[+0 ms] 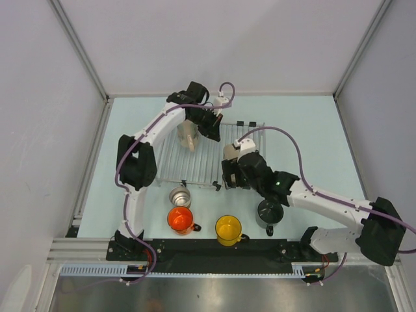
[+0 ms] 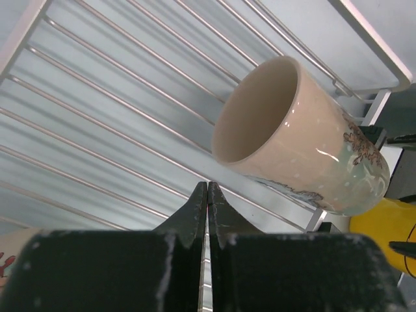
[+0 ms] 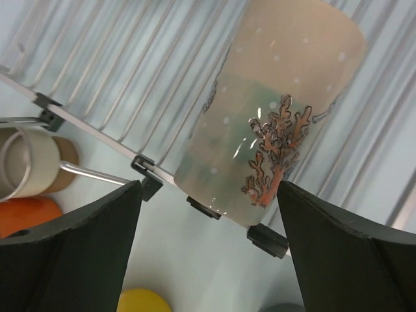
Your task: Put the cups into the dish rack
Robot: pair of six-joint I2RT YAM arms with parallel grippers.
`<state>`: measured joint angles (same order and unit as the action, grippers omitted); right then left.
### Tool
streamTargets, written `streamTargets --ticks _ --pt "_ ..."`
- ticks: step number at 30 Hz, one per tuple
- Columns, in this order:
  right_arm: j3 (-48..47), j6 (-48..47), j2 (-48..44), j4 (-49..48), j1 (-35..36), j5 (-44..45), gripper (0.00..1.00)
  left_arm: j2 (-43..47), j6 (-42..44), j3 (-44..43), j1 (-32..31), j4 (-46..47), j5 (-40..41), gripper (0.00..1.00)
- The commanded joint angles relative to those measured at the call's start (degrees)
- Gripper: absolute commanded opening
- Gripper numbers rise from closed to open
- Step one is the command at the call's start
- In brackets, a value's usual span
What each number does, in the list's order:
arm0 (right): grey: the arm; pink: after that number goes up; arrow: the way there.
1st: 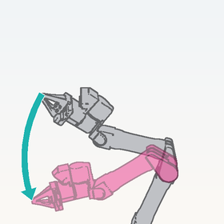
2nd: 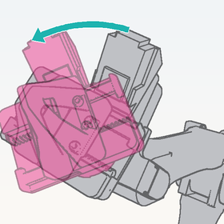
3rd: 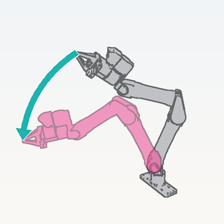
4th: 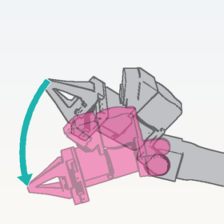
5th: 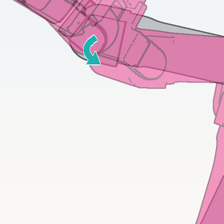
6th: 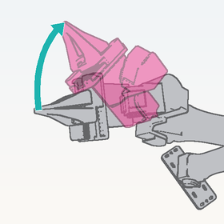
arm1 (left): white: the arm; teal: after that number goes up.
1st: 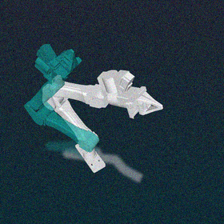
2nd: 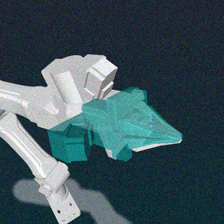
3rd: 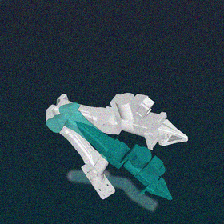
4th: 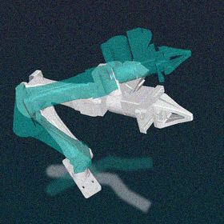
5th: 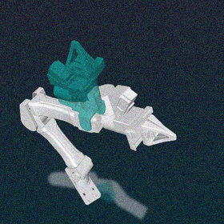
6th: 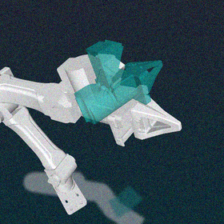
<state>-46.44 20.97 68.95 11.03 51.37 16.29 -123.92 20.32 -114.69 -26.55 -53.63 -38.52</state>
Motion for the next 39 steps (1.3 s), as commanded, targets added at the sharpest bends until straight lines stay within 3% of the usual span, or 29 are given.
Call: streamTargets --ticks 1,4,12,22,29,32,35,36,37,38,39 --pt "-6.3 -3.6 3.6 7.1 5.5 14.8 0.93 3.7 -1.5 0.0 -0.1 2.1 -0.9 0.03" --pt "-8.7 -2.4 7.9 10.4 7.1 21.3 0.94 5.3 -1.2 3.1 0.0 2.3 -1.6 0.03" --pt "-12.4 -0.8 18.0 12.8 6.4 26.8 0.97 14.3 -1.2 13.7 0.5 6.5 -2.4 0.04" --pt "-16.2 -0.4 24.3 12.7 2.5 25.4 0.98 28.3 1.0 32.5 1.4 11.8 -0.1 0.04" --pt "-16.7 0.4 28.8 12.8 -0.7 24.1 0.95 35.4 1.3 40.2 1.9 15.0 -1.9 0.04" --pt "-15.9 0.6 28.6 12.3 -1.1 23.3 0.85 37.5 0.7 42.9 2.0 17.0 -3.0 0.05" --pt "-15.3 0.6 26.3 12.4 -1.0 22.5 0.54 38.7 -0.2 45.3 2.0 19.3 -3.0 0.05" --pt "-14.8 0.6 25.5 12.4 -0.8 22.2 0.36 39.0 -0.3 46.5 2.1 19.9 -3.5 0.05" --pt "-14.8 0.5 23.4 12.4 -0.7 22.2 0.27 39.2 -0.4 47.1 2.1 20.8 -3.6 0.05" --pt "-14.8 0.5 22.5 12.4 -0.6 22.1 0.13 39.4 -0.7 47.8 2.1 21.5 -3.7 0.05" --pt "-14.8 0.3 21.4 12.4 -0.6 21.7 0.07 39.5 -0.8 49.0 2.1 22.1 -3.5 0.05"
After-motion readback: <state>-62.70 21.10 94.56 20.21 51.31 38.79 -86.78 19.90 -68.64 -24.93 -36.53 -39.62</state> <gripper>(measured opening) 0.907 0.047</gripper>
